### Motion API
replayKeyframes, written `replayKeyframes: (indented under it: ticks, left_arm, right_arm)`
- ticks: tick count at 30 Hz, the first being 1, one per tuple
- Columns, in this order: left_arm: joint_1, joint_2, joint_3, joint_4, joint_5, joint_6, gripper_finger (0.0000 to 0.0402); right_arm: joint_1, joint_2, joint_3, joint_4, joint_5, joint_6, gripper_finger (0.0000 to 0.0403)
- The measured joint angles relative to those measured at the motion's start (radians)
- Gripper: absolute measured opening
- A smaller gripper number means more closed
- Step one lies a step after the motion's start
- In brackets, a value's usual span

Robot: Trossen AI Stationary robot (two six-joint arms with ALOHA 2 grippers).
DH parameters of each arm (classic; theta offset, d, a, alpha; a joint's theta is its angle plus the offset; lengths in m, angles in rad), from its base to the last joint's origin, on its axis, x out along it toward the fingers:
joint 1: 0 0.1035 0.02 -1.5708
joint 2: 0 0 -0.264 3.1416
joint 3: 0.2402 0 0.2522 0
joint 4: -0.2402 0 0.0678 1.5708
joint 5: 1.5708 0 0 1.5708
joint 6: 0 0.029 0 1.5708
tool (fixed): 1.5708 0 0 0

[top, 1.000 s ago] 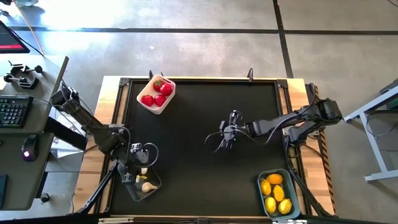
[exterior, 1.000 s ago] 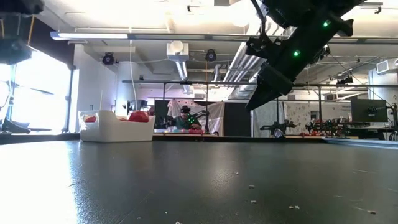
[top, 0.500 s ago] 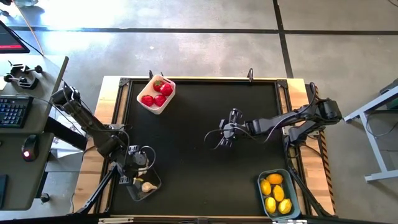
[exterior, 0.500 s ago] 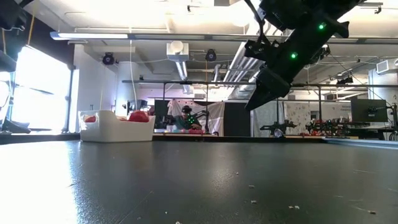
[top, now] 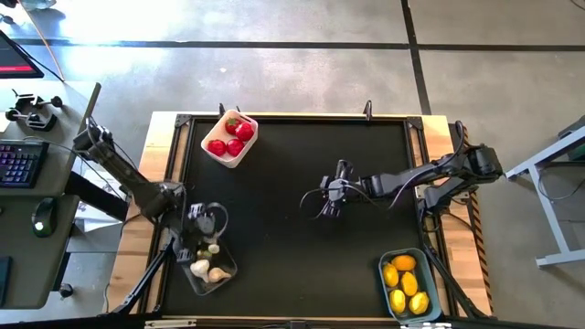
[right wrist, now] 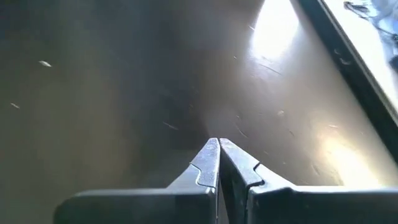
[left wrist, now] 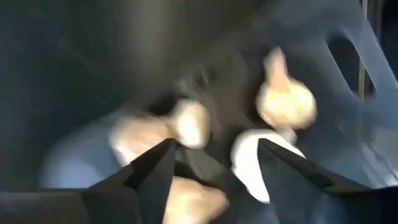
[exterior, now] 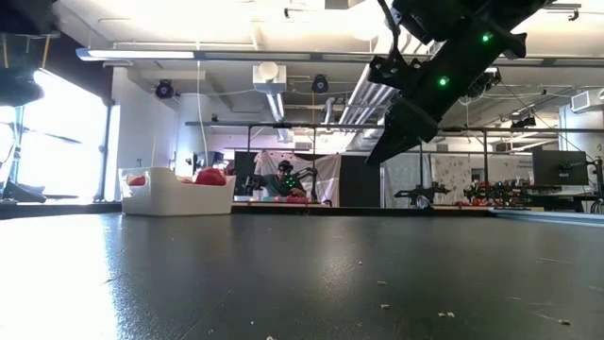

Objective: Sort produce into baskets
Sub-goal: Return to Home Position

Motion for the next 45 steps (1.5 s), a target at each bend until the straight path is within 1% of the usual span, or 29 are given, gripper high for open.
replayKeyframes:
  ticks: [3, 7, 10, 12, 14, 16, 19, 24, 28, 33, 36, 41, 45]
  left_arm:
    - [0.07, -0.083, 0.0, -0.034, -0.052, 0.053, 0.0174]
    - [0.192, -0.193, 0.0, -0.015, -0.079, 0.168, 0.0092]
    - [0.293, -0.251, 0.0, 0.011, -0.083, 0.27, 0.0028]
    - [0.36, -0.279, -0.003, 0.049, -0.082, 0.334, 0.0008]
    - [0.423, -0.305, -0.024, 0.118, -0.065, 0.398, 0.0011]
    - [0.492, -0.326, -0.057, 0.201, -0.031, 0.462, 0.0012]
    - [0.598, -0.342, -0.116, 0.351, 0.017, 0.545, 0.0003]
    - [0.776, -0.343, -0.223, 0.646, 0.141, 0.642, 0.0001]
    - [0.906, -0.343, -0.297, 0.844, 0.216, 0.666, 0.0001]
    - [1.021, -0.344, -0.368, 1.035, 0.275, 0.664, 0.0]
    - [1.069, -0.344, -0.399, 1.091, 0.278, 0.662, 0.0]
    - [1.127, -0.361, -0.42, 1.093, 0.279, 0.666, 0.0]
    - [1.15, -0.415, -0.422, 1.082, 0.281, 0.668, 0.0]
  right_arm:
    - [-0.022, 0.0, 0.0, 0.045, -0.071, -0.018, 0.0]
    - [-0.071, 0.0, -0.001, 0.121, -0.181, -0.084, 0.0]
    - [-0.124, -0.002, -0.047, 0.238, -0.249, -0.129, 0.0]
    - [-0.163, -0.005, -0.09, 0.329, -0.316, -0.138, 0.0]
    - [-0.198, -0.016, -0.124, 0.402, -0.371, -0.139, 0.0]
    - [-0.228, -0.035, -0.146, 0.43, -0.408, -0.148, 0.0]
    - [-0.266, -0.085, -0.168, 0.428, -0.435, -0.162, 0.0]
    - [-0.322, -0.207, -0.249, 0.475, -0.469, -0.17, 0.0]
    - [-0.362, -0.294, -0.351, 0.569, -0.505, -0.14, 0.0]
    - [-0.388, -0.39, -0.463, 0.651, -0.502, -0.104, 0.0]
    - [-0.388, -0.445, -0.504, 0.653, -0.456, -0.104, 0.0]
    - [-0.386, -0.556, -0.576, 0.655, -0.395, -0.099, 0.0]
    - [-0.385, -0.661, -0.636, 0.656, -0.392, -0.067, 0.0]
